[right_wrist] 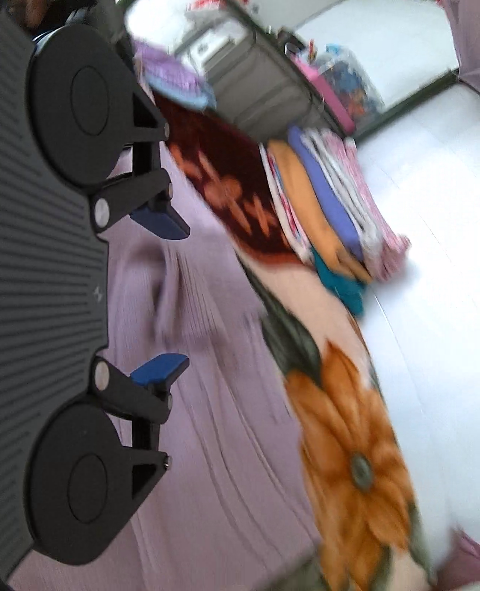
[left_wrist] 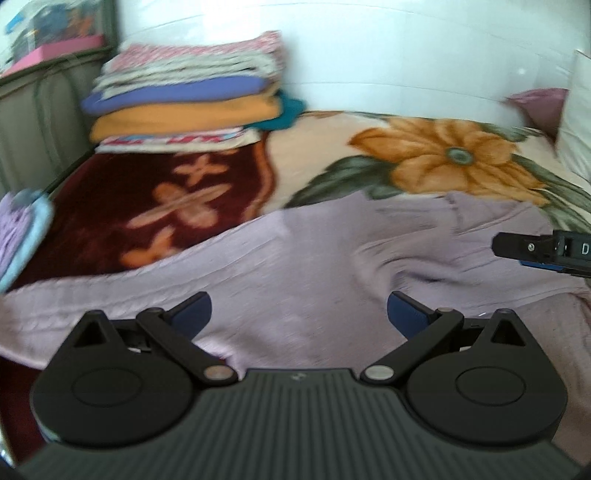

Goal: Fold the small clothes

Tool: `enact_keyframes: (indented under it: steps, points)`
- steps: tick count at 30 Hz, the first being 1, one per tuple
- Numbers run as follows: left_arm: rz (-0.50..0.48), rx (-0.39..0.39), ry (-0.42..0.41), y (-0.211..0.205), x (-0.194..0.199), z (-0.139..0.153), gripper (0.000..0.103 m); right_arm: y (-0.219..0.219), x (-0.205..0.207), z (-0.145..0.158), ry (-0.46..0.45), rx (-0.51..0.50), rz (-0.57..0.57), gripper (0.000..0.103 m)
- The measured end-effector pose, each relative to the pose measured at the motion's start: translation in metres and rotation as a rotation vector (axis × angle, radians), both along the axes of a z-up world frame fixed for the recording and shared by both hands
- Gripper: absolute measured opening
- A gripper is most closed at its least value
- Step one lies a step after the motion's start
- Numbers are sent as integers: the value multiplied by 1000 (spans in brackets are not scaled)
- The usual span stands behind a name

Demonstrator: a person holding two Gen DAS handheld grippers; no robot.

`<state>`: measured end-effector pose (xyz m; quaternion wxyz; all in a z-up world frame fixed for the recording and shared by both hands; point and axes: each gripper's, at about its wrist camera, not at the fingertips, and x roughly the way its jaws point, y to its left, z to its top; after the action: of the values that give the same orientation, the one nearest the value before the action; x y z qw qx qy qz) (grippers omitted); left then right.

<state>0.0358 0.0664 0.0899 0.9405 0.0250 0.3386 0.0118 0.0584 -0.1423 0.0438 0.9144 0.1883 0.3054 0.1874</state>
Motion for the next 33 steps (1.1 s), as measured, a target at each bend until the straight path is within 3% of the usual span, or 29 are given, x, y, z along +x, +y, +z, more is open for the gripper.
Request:
enact_keyframes:
  steps: [8, 13, 16, 18, 19, 20, 24, 28, 33]
  points:
    - [-143, 19, 10, -60, 43, -18, 103, -88, -2, -16, 14, -74, -219, 75]
    - [-194, 50, 29, -89, 70, -45, 103, -110, 1, -41, 51, -77, -237, 75]
    - [-188, 34, 38, -97, 83, -56, 95, -109, 2, -51, 34, -74, -228, 75]
    - [-186, 35, 29, -98, 88, -62, 54, -107, 2, -53, 23, -87, -225, 75]
    - [-183, 24, 34, -97, 90, -64, 43, -104, 3, -54, 18, -95, -225, 75]
    - [-182, -8, 32, -93, 91, -64, 19, -104, 3, -55, 13, -103, -224, 75]
    - [-127, -108, -21, -69, 82, -50, 15, -101, 0, -57, -4, -118, -218, 75]
    - [-44, -121, -83, -38, 71, -31, 15, -101, -1, -59, -14, -125, -214, 75]
    - [73, -153, -74, 13, 60, -23, 18, -99, -1, -60, -19, -137, -219, 75]
